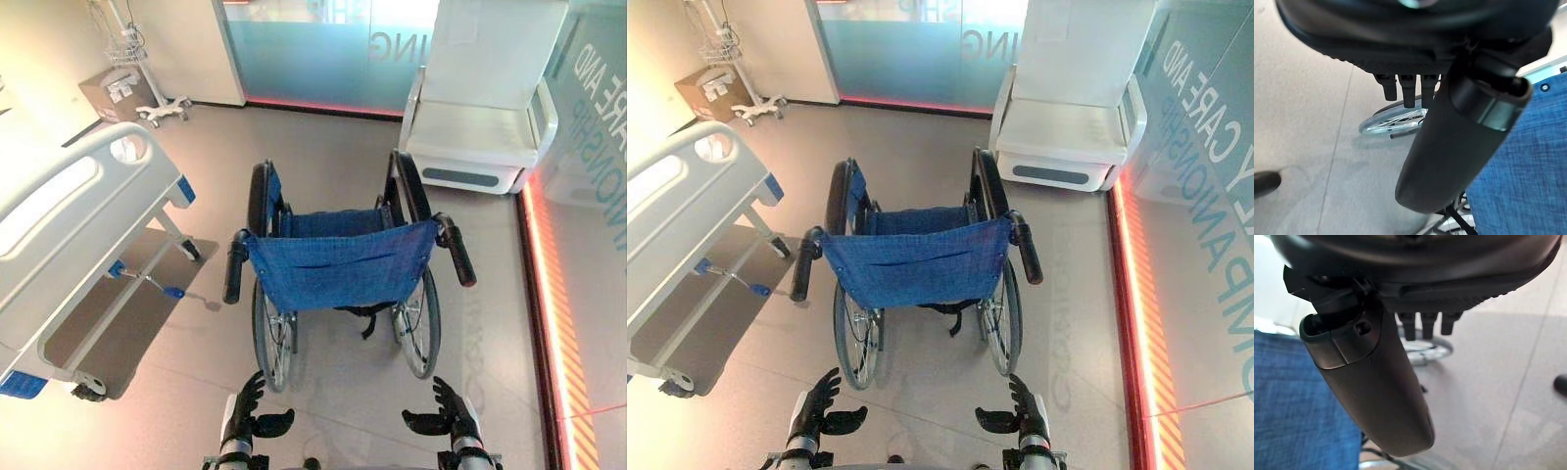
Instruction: Push the wheelchair next to the bed
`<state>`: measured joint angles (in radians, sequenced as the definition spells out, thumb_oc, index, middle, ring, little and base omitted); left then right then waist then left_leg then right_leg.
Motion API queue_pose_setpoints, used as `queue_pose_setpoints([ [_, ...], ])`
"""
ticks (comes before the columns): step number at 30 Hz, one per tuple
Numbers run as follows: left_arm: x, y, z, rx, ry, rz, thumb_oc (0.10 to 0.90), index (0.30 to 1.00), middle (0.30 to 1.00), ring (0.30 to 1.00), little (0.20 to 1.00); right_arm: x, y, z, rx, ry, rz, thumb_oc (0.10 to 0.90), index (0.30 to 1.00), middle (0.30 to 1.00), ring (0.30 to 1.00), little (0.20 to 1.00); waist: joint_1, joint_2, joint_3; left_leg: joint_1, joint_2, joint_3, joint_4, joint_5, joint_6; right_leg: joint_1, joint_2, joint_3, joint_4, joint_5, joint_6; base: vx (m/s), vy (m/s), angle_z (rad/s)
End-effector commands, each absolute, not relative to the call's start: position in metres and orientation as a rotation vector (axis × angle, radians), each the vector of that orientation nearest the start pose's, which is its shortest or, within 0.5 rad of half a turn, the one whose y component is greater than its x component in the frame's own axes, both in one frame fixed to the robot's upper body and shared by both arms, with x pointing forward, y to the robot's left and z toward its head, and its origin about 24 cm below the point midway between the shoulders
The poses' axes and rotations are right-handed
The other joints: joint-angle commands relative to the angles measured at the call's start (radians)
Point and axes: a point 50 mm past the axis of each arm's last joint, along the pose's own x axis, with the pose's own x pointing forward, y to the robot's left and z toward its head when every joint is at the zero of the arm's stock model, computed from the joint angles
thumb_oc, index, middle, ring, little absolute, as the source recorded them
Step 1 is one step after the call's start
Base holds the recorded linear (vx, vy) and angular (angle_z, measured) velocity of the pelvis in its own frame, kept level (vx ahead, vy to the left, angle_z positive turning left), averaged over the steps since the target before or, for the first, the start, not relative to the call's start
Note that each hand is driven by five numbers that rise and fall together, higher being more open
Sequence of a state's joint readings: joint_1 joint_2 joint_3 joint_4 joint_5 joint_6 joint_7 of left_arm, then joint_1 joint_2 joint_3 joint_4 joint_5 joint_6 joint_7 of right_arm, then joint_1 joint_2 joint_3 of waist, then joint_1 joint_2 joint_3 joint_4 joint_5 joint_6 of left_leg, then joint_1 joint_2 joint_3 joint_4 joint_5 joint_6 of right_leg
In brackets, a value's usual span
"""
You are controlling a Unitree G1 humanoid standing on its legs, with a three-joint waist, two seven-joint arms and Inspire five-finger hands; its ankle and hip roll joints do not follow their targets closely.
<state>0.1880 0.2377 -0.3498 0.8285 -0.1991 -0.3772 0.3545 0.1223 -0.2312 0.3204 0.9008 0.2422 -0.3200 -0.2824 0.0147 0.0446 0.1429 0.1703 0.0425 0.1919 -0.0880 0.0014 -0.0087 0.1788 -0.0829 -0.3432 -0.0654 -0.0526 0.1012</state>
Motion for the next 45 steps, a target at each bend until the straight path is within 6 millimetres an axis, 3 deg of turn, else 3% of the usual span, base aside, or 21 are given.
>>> queue_pose_setpoints([
  [1,0.152,0.185,-0.109,0.205,0.472,0.205,0.800,0.900,0.900,0.900,0.900,0.160,-0.200,-0.112,-0.178,0.542,-0.195,0.800,0.900,0.900,0.900,0.900,-0.010,-0.016,0.010,0.000,-0.033,0.024,0.039,-0.081,-0.008,-0.047,-0.042,0.008,0.086,-0.006,0.024,0.00,0.000,0.00],
  [13,0.148,0.183,-0.112,0.133,0.498,0.252,0.800,0.900,0.900,0.900,0.900,0.156,-0.199,-0.115,-0.103,0.557,-0.223,0.800,0.900,0.900,0.900,0.900,-0.007,-0.019,-0.002,0.000,-0.035,0.019,0.033,-0.076,-0.009,-0.046,-0.037,0.006,0.081,-0.006,0.019,0.00,0.000,0.00],
  [21,0.150,0.221,-0.103,-0.027,0.453,0.564,0.800,0.900,0.900,0.900,0.900,0.177,-0.220,-0.092,-0.038,0.437,-0.337,0.800,0.900,0.900,0.900,0.900,0.003,-0.034,0.007,0.010,-0.034,0.013,0.031,-0.071,-0.011,-0.032,-0.038,0.000,0.073,0.004,0.018,0.00,-0.024,0.00],
  [24,0.157,0.246,-0.083,0.007,0.327,0.692,0.800,0.900,0.900,0.900,0.900,0.193,-0.249,-0.066,0.019,0.299,-0.462,0.800,0.900,0.900,0.900,0.900,0.005,-0.042,0.006,0.018,-0.026,0.019,0.028,-0.070,-0.012,-0.028,-0.036,0.000,0.073,0.006,0.017,0.00,-0.036,0.01],
  [25,0.158,0.246,-0.082,0.009,0.322,0.696,0.800,0.900,0.900,0.900,0.900,0.193,-0.249,-0.065,0.020,0.294,-0.465,0.800,0.900,0.900,0.900,0.900,0.005,-0.043,0.003,0.014,-0.026,0.019,0.029,-0.069,-0.012,-0.031,-0.036,0.000,0.072,0.007,0.017,0.00,0.000,0.00],
  [28,0.170,0.272,-0.058,0.017,0.196,0.830,0.800,0.900,0.900,0.900,0.900,0.209,-0.277,-0.033,0.025,0.142,-0.549,0.800,0.900,0.900,0.900,0.900,0.005,-0.046,0.004,0.026,-0.023,0.020,0.022,-0.068,-0.012,-0.023,-0.033,0.003,0.070,0.005,0.014,0.00,0.000,0.00],
  [33,0.187,0.291,-0.029,0.010,0.052,0.890,0.800,0.900,0.900,0.900,0.900,0.226,-0.306,0.005,0.019,-0.004,-0.591,0.800,0.900,0.900,0.900,0.900,0.007,-0.049,-0.008,0.028,-0.022,0.016,0.017,-0.067,-0.013,-0.018,-0.033,0.005,0.063,0.005,0.012,0.00,0.000,0.00],
  [34,0.194,0.294,-0.017,0.004,-0.006,0.862,0.800,0.900,0.900,0.900,0.900,0.231,-0.312,0.021,0.004,-0.065,-0.591,0.800,0.900,0.900,0.900,0.900,0.006,-0.048,-0.009,0.032,-0.021,0.014,0.017,-0.069,-0.014,-0.013,-0.032,0.006,0.063,0.002,0.012,0.00,0.000,0.00],
  [38,0.214,0.302,0.022,0.075,-0.154,0.739,0.800,0.900,0.900,0.900,0.900,0.244,-0.322,0.060,-0.040,-0.196,-0.565,0.800,0.900,0.900,0.900,0.900,0.005,-0.042,-0.015,0.023,-0.019,0.014,0.015,-0.063,-0.018,-0.020,-0.032,0.008,0.058,0.003,0.011,-0.02,0.011,0.00],
  [45,0.243,0.314,0.083,0.114,-0.373,0.670,0.800,0.900,0.900,0.900,0.900,0.264,-0.323,0.108,-0.021,-0.366,-0.551,0.800,0.900,0.900,0.900,0.900,0.002,-0.033,-0.027,0.014,-0.018,0.016,0.013,-0.056,-0.024,-0.022,-0.033,0.009,0.048,0.003,0.010,-0.02,0.014,0.00],
])
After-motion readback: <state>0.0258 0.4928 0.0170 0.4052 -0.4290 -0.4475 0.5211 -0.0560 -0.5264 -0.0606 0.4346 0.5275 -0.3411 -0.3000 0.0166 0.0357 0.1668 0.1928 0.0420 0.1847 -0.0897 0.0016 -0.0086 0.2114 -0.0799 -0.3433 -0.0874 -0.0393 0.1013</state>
